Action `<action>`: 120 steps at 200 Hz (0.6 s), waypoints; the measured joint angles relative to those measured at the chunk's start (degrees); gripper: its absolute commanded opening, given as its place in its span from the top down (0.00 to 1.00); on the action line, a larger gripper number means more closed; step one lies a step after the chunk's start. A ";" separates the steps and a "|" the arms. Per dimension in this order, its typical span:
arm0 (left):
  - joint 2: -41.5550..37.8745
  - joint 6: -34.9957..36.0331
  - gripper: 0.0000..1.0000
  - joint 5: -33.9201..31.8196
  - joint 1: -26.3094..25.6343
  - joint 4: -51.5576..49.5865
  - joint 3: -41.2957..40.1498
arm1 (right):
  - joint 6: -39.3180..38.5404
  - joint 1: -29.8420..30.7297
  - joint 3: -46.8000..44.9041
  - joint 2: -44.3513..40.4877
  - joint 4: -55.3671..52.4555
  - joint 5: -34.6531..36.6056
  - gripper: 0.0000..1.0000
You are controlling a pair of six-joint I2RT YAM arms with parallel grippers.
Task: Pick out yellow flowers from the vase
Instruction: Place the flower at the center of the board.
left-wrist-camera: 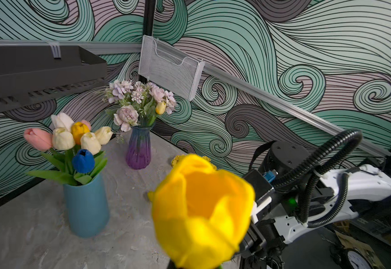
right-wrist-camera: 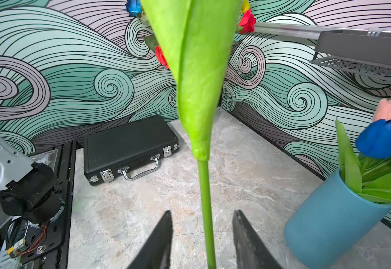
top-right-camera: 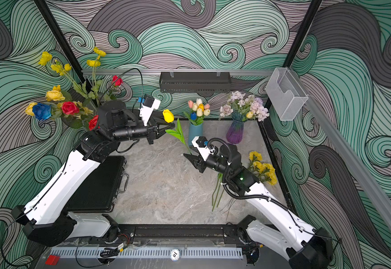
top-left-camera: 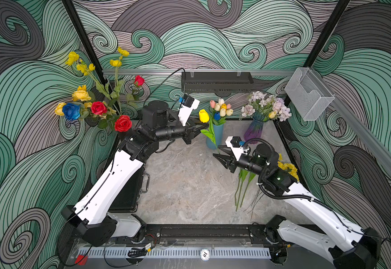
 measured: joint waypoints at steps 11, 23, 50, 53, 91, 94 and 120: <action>0.17 -0.02 0.97 0.94 0.00 -0.07 -0.17 | 0.04 0.00 0.09 0.02 -0.50 -0.11 0.83; 0.42 -0.04 0.96 1.38 0.00 0.02 -0.17 | -0.11 0.02 0.11 0.04 -0.90 -0.24 0.88; 0.76 0.02 0.89 1.44 0.00 0.11 -0.28 | 0.57 0.13 0.13 0.42 -1.55 -0.57 0.94; 0.79 0.02 0.87 1.42 0.00 0.13 -0.35 | 0.72 0.15 0.13 0.48 -1.66 -0.59 0.95; 0.15 0.02 0.64 -1.95 0.00 1.14 -3.48 | 3.13 0.17 0.13 0.68 -3.58 1.92 0.96; -0.20 0.00 0.62 -2.82 0.00 1.38 -4.09 | 3.26 0.17 0.11 0.68 -3.74 2.40 0.96; -5.66 -0.57 0.51 -14.51 0.00 5.01 -12.92 | 7.04 0.17 -0.63 0.22 -5.90 8.11 0.95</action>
